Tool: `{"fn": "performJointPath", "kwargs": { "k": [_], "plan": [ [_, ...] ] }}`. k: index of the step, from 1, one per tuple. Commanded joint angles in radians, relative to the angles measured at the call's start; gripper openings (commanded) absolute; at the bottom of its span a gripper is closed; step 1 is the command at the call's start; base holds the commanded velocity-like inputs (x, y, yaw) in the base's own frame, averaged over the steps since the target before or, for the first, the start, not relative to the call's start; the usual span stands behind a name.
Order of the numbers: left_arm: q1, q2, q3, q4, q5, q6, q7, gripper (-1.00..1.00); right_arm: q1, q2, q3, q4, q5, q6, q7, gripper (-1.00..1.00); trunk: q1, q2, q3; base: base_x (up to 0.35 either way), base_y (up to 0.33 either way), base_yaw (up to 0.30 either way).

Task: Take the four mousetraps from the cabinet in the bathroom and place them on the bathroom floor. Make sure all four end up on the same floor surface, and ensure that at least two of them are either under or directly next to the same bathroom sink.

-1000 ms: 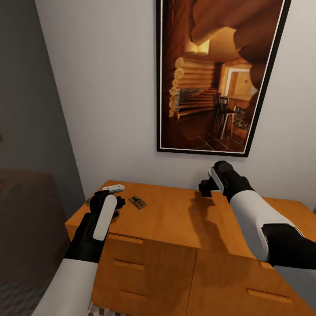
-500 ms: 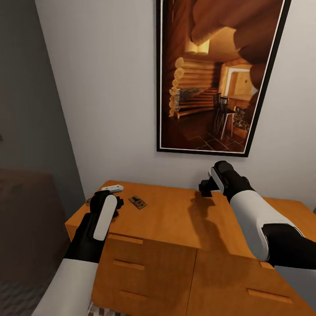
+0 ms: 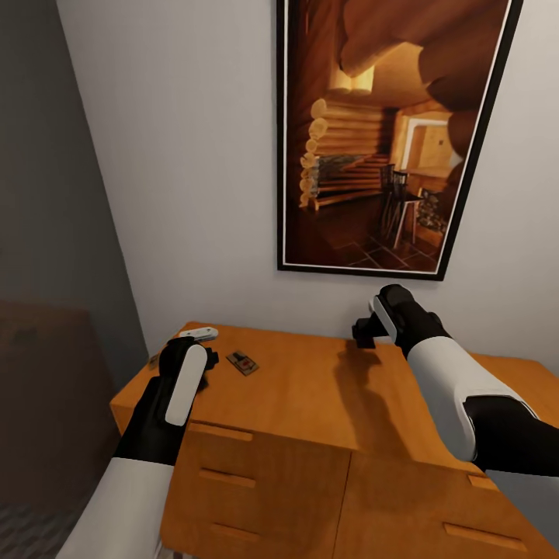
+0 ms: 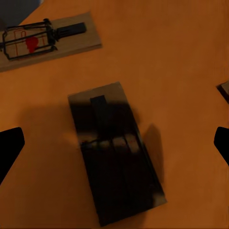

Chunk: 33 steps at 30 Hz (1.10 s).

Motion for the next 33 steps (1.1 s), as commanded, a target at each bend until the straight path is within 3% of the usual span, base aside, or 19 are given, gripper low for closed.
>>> {"fn": "performJointPath", "kwargs": {
  "k": [1, 23, 33],
  "plan": [
    [-0.001, 0.000, -0.001, -0.001, 0.009, 0.003, 0.010, 1.00, -0.001, 0.000, 0.002, -0.001, 0.001, 0.004, 0.001, -1.00, 0.000, -0.001, -0.001, 0.059, 0.000, 0.000],
    [-0.001, 0.000, 0.002, 0.005, 0.011, 0.001, 0.017, 1.00, -0.001, 0.000, 0.002, -0.001, 0.003, 0.004, 0.001, -1.00, 0.000, -0.001, -0.001, 0.008, 0.000, 0.000],
    [0.000, 0.000, 0.004, 0.012, 0.014, -0.052, 0.083, 1.00, -0.001, -0.002, 0.003, -0.001, 0.003, 0.004, 0.001, -1.00, 0.000, -0.001, -0.001, 0.000, 0.000, 0.000]
  ]
}}
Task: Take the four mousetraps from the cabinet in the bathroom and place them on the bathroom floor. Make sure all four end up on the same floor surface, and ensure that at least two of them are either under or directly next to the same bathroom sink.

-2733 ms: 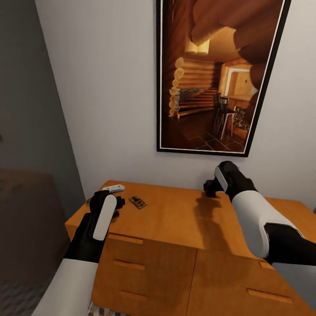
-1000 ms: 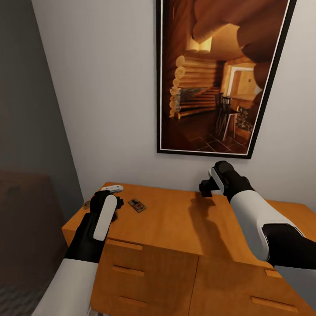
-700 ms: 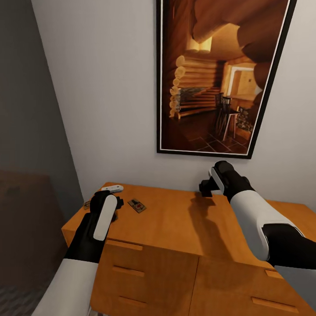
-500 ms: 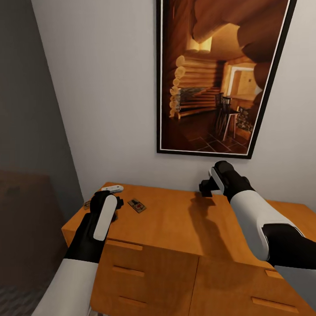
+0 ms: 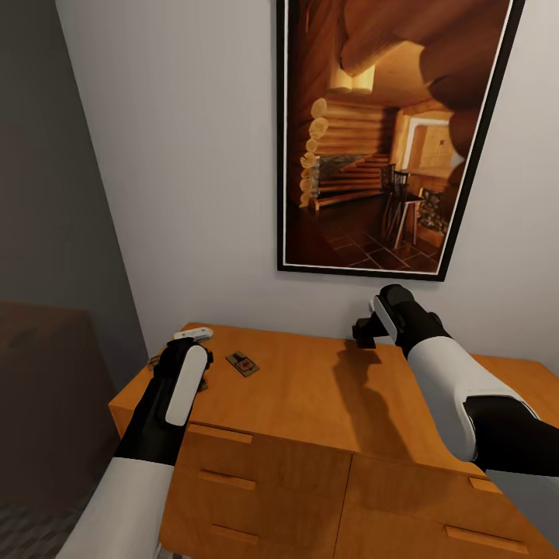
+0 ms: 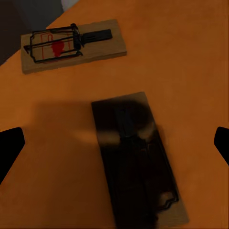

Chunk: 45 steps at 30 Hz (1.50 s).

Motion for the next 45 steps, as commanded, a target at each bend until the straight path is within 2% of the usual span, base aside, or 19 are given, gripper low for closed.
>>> {"fn": "performJointPath", "kwargs": {
  "k": [1, 12, 32, 36, 45],
  "plan": [
    [-0.001, 0.000, -0.001, -0.001, 0.011, -0.002, 0.016, 1.00, -0.001, 0.000, 0.002, -0.001, 0.001, 0.004, 0.001, -1.00, 0.000, -0.001, -0.001, 0.000, 0.000, 0.000],
    [-0.001, 0.000, -0.001, 0.000, 0.058, -0.018, 0.038, 1.00, -0.001, -0.001, 0.002, -0.001, 0.001, 0.004, 0.001, -1.00, 0.000, -0.001, -0.001, 0.000, 0.000, 0.000],
    [0.000, 0.000, -0.002, 0.035, 0.068, -0.019, 0.038, 1.00, -0.001, -0.003, -0.001, -0.008, 0.001, 0.004, 0.001, -1.00, 0.000, -0.001, -0.001, 0.000, 0.000, 0.000],
    [0.000, 0.000, -0.002, 0.038, 0.085, -0.018, 0.039, 1.00, -0.001, -0.004, 0.001, -0.008, 0.001, 0.004, 0.001, -1.00, 0.000, -0.001, -0.001, 0.000, 0.000, 0.000],
    [0.000, 0.000, -0.004, 0.055, 0.097, -0.017, 0.039, 1.00, -0.001, -0.003, 0.001, -0.009, 0.002, 0.004, 0.000, -1.00, 0.000, -0.001, -0.001, 0.000, 0.000, 0.000]
  ]
}}
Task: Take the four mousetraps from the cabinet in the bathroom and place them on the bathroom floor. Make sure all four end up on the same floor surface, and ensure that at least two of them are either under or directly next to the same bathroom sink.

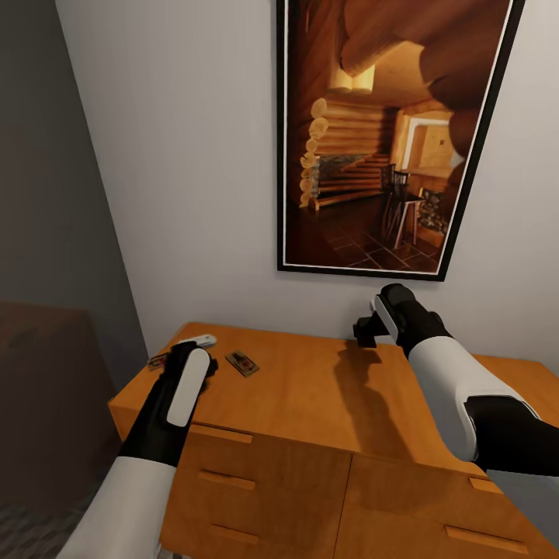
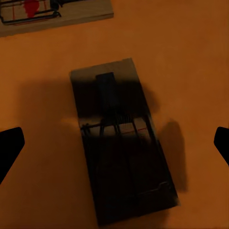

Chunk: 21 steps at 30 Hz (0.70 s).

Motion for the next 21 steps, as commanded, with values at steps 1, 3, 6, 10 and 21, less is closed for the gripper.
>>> {"fn": "performJointPath", "kwargs": {
  "k": [1, 3, 6, 10, 21],
  "plan": [
    [-0.001, 0.000, -0.001, 0.005, 0.009, 0.003, 0.010, 1.00, -0.001, 0.000, 0.002, -0.001, 0.001, 0.004, 0.000, -1.00, 0.000, -0.001, -0.001, 0.000, 0.000, 0.000],
    [-0.001, 0.000, -0.002, 0.028, 0.010, 0.002, 0.010, 1.00, -0.001, 0.000, 0.002, -0.001, 0.001, 0.004, 0.000, -1.00, 0.000, -0.001, -0.001, 0.000, 0.000, 0.000],
    [-0.001, 0.000, -0.002, 0.040, 0.011, 0.001, 0.009, 1.00, -0.001, 0.000, 0.002, 0.000, 0.001, 0.004, 0.000, -1.00, 0.000, -0.001, -0.001, 0.000, 0.000, 0.000],
    [-0.001, 0.000, -0.002, 0.050, 0.015, 0.000, 0.009, 1.00, -0.001, 0.000, 0.002, 0.002, 0.001, 0.004, 0.001, -1.00, 0.000, -0.001, -0.001, 0.000, 0.000, 0.000],
    [-0.001, 0.000, -0.002, 0.059, 0.020, -0.001, 0.010, 1.00, -0.001, -0.003, 0.003, 0.008, 0.003, 0.004, 0.001, -1.00, 0.000, -0.001, -0.001, 0.000, 0.000, 0.000]
  ]
}}
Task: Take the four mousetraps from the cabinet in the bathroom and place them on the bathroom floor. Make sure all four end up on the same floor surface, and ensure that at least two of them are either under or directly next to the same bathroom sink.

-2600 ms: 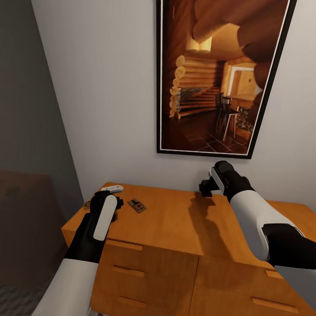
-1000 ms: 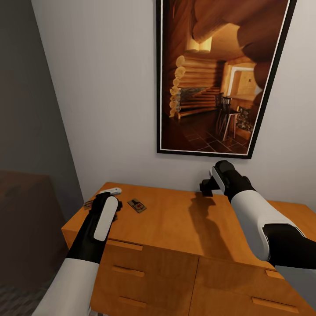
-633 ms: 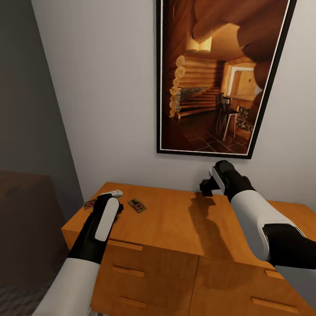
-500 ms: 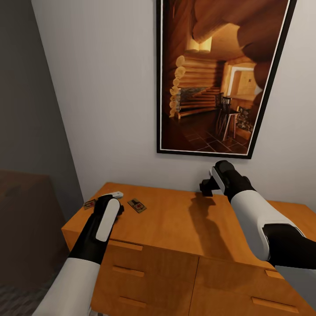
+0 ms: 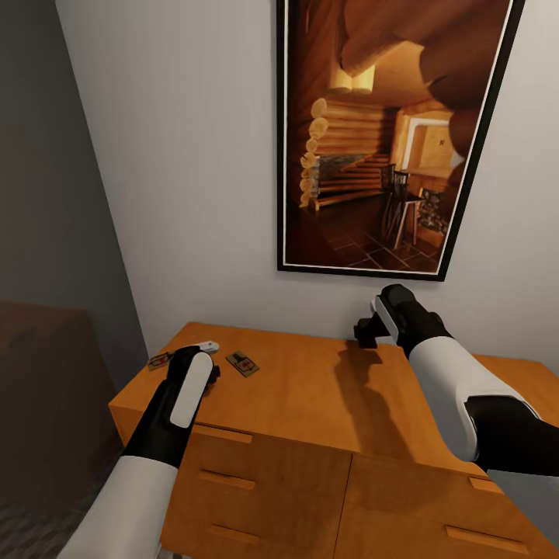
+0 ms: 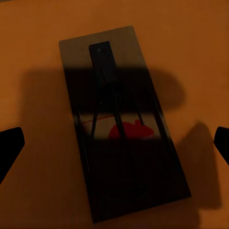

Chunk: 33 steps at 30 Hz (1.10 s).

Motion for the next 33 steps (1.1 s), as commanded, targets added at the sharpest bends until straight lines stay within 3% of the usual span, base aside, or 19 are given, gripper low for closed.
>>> {"fn": "performJointPath", "kwargs": {
  "k": [1, 33],
  "plan": [
    [-0.001, 0.000, -0.001, 0.000, 0.009, 0.002, 0.010, 1.00, -0.001, 0.000, 0.002, -0.001, 0.001, 0.004, 0.001, -1.00, 0.000, -0.001, -0.001, 0.000, 0.000, 0.000],
    [-0.002, 0.000, -0.001, 0.098, 0.009, -0.005, 0.012, 1.00, -0.001, -0.002, 0.002, 0.001, -0.002, 0.004, 0.001, -1.00, 0.000, -0.001, -0.001, 0.000, 0.000, 0.000]
  ]
}}
